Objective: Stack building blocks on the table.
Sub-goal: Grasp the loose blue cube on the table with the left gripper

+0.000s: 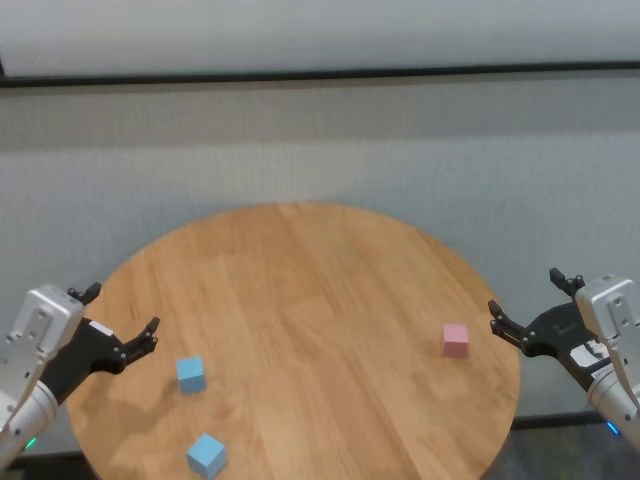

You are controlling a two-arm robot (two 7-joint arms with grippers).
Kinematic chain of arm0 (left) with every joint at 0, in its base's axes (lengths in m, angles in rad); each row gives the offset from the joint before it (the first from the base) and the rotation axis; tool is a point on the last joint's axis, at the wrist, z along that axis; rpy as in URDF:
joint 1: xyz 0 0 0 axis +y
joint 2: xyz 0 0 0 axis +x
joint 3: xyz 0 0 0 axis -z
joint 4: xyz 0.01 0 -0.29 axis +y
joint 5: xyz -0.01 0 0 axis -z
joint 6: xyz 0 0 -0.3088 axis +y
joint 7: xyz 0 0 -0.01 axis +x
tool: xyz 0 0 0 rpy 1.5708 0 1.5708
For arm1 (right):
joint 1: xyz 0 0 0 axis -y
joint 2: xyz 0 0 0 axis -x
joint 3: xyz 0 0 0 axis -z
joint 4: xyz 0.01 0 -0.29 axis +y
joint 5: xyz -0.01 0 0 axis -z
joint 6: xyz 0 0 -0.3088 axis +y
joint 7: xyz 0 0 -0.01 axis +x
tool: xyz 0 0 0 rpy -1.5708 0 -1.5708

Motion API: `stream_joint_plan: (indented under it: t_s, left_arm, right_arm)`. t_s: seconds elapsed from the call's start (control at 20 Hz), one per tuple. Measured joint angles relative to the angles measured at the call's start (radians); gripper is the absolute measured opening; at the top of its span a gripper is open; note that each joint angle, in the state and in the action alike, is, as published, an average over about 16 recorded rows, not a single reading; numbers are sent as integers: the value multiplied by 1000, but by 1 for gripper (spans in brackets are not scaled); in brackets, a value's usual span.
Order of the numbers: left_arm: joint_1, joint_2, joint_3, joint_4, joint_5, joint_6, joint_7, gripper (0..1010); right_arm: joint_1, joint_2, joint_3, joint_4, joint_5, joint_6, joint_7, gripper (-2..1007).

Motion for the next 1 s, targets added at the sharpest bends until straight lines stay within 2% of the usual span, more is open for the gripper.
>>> stream_joint_plan:
  t_s: [0.2, 0.5, 0.75, 1.0]
  left_arm:
    - [-5, 20, -7, 22, -32, -53, -99, 1000]
    - [-12, 55, -21, 56, -104, -122, -257, 1000]
    - [-7, 76, -35, 74, -161, -140, -350, 1000]
    - [9, 87, -43, 75, -191, -137, -404, 1000]
  right_arm:
    - [0, 0, 0, 0, 0, 0, 0, 1005]
    - [0, 0, 0, 0, 0, 0, 0, 1005]
    - [0, 0, 0, 0, 0, 0, 0, 1005]
    - [0, 0, 0, 0, 0, 0, 0, 1005]
